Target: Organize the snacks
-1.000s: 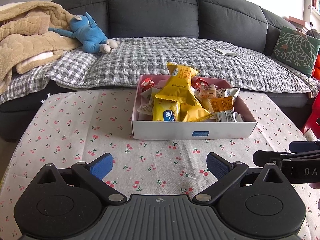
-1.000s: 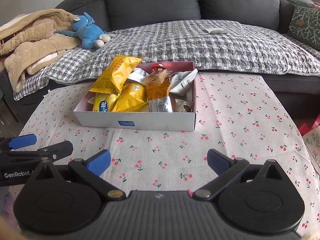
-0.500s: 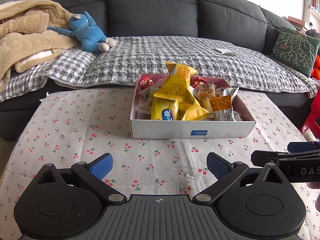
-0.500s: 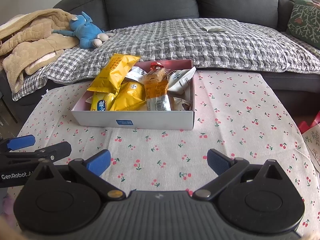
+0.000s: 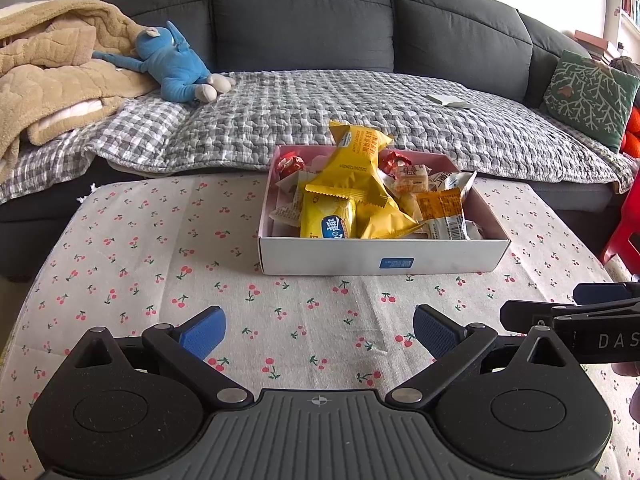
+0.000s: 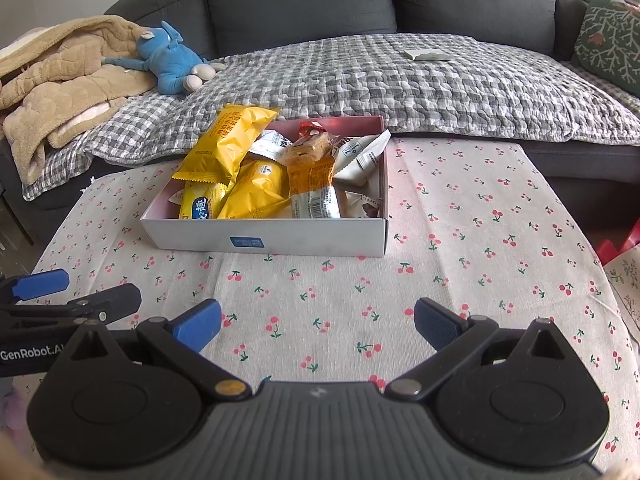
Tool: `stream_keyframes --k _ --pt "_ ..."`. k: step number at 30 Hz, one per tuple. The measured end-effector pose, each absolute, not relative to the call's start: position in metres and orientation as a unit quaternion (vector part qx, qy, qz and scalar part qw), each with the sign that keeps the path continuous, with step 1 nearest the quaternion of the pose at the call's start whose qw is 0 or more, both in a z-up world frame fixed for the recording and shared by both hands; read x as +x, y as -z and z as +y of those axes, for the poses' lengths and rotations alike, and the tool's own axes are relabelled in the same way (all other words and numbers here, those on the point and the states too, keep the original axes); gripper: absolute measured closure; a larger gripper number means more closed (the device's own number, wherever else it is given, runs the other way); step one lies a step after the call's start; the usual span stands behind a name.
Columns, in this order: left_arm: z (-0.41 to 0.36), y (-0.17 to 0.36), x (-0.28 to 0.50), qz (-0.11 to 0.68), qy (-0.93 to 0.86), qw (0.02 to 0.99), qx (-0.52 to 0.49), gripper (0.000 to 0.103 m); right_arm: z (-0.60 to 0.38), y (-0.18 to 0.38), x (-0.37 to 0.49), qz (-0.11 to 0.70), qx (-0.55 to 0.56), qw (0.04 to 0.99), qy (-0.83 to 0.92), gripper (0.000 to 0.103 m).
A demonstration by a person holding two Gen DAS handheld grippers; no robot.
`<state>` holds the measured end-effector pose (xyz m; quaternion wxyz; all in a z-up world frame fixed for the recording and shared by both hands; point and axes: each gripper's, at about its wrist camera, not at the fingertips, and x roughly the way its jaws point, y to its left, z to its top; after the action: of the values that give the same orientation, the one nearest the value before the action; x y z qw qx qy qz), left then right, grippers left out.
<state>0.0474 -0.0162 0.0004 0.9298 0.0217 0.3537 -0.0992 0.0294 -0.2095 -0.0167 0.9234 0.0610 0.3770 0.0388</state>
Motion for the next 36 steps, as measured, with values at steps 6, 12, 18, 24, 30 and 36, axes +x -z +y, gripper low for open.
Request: stream_keyframes --k 6,12,18,24,30,36 --pt "-0.0162 -0.0005 0.0473 0.354 0.099 0.93 0.022 0.002 -0.2094 0.0166 0.0294 0.377 0.061 0.923 -0.038 0.0" --pt "-0.0165 -0.0006 0.0473 0.354 0.1 0.929 0.022 0.002 -0.2091 0.0164 0.0298 0.378 0.061 0.923 -0.039 0.0" --pt "-0.017 -0.0007 0.0474 0.354 0.1 0.929 0.023 0.002 -0.2098 0.0177 0.0294 0.379 0.06 0.923 -0.038 0.0" --pt "-0.017 -0.0006 0.0473 0.355 0.1 0.929 0.023 0.002 -0.2099 0.0177 0.0296 0.379 0.06 0.923 -0.038 0.0" --pt "-0.0166 -0.0001 0.048 0.356 0.098 0.929 0.024 0.002 -0.2096 0.0172 0.0299 0.379 0.06 0.923 -0.038 0.0" --pt "-0.0126 0.0063 0.0533 0.375 0.086 0.923 0.013 0.002 -0.2101 0.021 0.03 0.381 0.059 0.922 -0.036 0.0"
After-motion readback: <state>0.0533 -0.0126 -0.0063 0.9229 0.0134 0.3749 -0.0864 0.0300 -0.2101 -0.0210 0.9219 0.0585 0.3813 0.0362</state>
